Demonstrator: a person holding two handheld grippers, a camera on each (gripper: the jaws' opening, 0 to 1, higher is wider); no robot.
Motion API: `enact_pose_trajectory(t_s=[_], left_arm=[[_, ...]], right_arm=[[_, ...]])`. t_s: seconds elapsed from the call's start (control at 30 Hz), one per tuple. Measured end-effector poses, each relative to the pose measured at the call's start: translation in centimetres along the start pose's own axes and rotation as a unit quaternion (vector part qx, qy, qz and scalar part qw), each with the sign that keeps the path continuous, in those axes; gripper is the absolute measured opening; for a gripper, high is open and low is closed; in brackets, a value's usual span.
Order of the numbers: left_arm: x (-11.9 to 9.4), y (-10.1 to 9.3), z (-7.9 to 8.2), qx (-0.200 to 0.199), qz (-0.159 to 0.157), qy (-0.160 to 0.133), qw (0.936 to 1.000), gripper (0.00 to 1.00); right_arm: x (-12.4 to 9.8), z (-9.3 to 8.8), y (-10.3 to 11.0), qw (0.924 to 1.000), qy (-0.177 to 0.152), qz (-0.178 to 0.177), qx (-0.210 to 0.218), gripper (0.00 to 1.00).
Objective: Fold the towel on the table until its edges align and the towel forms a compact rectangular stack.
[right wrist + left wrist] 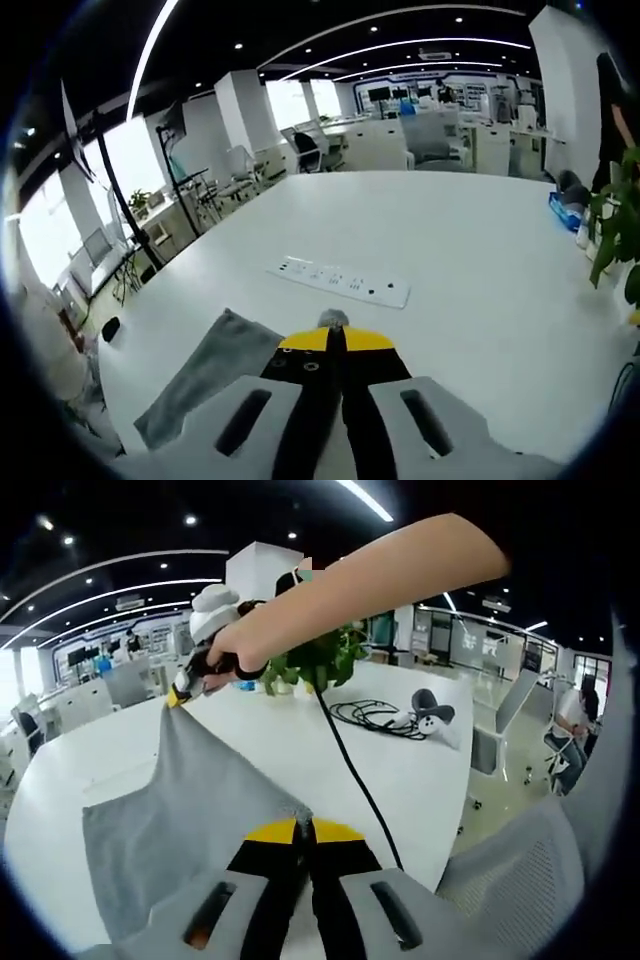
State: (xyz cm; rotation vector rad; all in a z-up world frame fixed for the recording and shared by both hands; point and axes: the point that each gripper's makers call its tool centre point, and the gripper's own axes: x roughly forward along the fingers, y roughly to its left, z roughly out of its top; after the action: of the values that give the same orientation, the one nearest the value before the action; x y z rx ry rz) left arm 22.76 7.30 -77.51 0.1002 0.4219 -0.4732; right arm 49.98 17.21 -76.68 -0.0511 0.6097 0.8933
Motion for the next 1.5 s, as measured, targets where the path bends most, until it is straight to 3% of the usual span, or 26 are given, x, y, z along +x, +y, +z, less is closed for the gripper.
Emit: enact_pose_trajectory(t_s=[0.63, 1.1, 1.5], left_arm=[[-3.8, 2.9, 0.1, -0.045, 0.038, -0.024, 0.9980, 0.04], [-6.4, 4.5, -1.3, -0.077, 0.056, -0.019, 0.9953, 0.04], [-8.8, 7.3, -2.7, -0.119, 0.076, -0.027, 0.9895, 0.04]], right_arm=[[1.0, 1.8, 4.1, 0.9997, -0.009, 0.014, -0.018, 0.00], [1.9, 2.9, 6.8, 0.9996, -0.011, 0.014, -0.020, 0.00], [3.4, 3.2, 9.6, 0.9995, -0.010, 0.019, -0.021, 0.00]])
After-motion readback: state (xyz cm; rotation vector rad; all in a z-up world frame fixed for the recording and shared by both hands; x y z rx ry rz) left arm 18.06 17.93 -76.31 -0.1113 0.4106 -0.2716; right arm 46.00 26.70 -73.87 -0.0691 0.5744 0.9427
